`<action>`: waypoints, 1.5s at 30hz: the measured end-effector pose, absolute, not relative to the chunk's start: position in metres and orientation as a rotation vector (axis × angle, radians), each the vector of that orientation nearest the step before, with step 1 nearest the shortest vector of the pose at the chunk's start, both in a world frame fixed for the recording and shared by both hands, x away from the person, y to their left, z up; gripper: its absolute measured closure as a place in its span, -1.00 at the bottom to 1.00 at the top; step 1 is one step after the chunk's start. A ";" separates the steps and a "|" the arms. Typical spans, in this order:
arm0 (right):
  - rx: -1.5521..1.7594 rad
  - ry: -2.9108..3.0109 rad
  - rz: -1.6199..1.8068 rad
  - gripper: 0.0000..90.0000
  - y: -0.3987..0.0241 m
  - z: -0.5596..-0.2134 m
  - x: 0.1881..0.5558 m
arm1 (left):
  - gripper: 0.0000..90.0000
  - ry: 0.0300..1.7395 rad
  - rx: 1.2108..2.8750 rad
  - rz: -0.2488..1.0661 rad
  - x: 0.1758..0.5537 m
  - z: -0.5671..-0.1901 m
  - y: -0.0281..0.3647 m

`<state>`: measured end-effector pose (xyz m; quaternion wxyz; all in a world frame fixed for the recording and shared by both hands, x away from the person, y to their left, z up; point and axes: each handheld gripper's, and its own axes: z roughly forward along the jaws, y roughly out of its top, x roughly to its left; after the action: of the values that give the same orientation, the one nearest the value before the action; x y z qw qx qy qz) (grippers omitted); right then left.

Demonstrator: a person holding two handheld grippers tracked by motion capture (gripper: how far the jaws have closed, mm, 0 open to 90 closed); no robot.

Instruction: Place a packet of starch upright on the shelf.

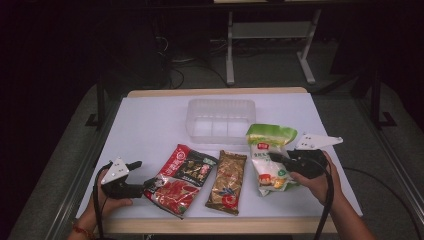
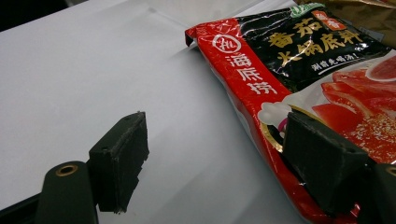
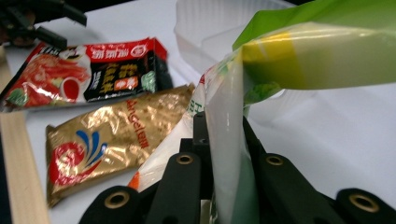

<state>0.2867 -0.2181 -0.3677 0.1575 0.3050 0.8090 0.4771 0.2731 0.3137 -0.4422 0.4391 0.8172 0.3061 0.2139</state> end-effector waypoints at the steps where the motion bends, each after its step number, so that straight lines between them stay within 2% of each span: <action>1: 0.873 2.315 1.365 0.85 -0.218 -0.368 0.287 | -0.51 0.761 2.029 0.531 0.273 -0.442 0.314; 23: 0.811 2.105 1.357 0.85 -0.191 -0.353 0.291 | -0.51 0.765 2.013 0.534 0.273 -0.441 0.315; 45: 0.820 2.000 1.328 0.86 -0.152 -0.348 0.338 | -0.51 0.759 2.012 0.528 0.273 -0.441 0.314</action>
<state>0.3384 -0.1518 -0.3484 0.2977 0.3085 0.7525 0.4998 0.2734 0.3144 -0.4408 0.4470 0.8128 0.3066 0.2133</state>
